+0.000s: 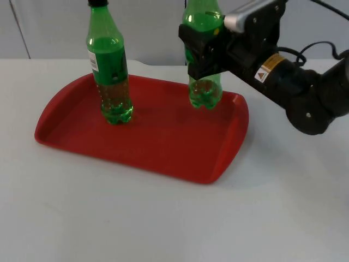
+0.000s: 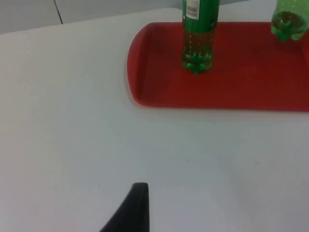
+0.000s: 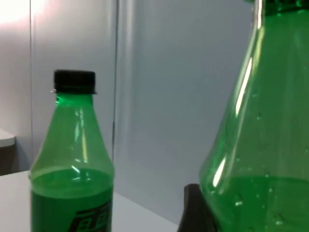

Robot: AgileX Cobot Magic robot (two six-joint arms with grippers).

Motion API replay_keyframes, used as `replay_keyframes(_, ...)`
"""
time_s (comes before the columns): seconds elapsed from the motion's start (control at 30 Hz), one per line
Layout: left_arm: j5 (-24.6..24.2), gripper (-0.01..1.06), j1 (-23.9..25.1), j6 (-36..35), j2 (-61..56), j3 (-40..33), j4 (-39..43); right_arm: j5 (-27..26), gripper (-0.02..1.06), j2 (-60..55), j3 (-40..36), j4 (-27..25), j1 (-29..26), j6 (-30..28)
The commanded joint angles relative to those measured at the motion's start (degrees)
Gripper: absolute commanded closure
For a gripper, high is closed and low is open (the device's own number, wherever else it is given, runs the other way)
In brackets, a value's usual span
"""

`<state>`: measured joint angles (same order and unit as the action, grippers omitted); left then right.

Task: Place the bottle upright on the tray.

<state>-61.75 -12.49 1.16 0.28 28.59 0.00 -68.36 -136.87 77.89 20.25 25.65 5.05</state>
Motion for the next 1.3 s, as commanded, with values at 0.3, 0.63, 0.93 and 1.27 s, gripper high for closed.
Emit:
replay_keyframes(0.3,0.11,0.00,-0.06,0.06,-0.28,-0.23,-0.41,-1.61,1.05,-6.80,8.25,0.34,0.37,3.09)
replay_keyframes(0.63,0.11,0.00,-0.06,0.06,-0.28,-0.23,-0.41,-1.61,1.05,-8.30,8.36,0.18,0.37,3.09)
replay_keyframes(0.93,0.11,0.00,-0.06,0.06,-0.28,-0.23,-0.41,-1.61,0.95,-8.28,8.36,0.64,0.37,3.09)
replay_keyframes(1.27,0.11,0.00,-0.06,0.06,-0.28,-0.23,-0.41,-1.61,0.49,-8.28,8.36,1.93,0.25,3.09)
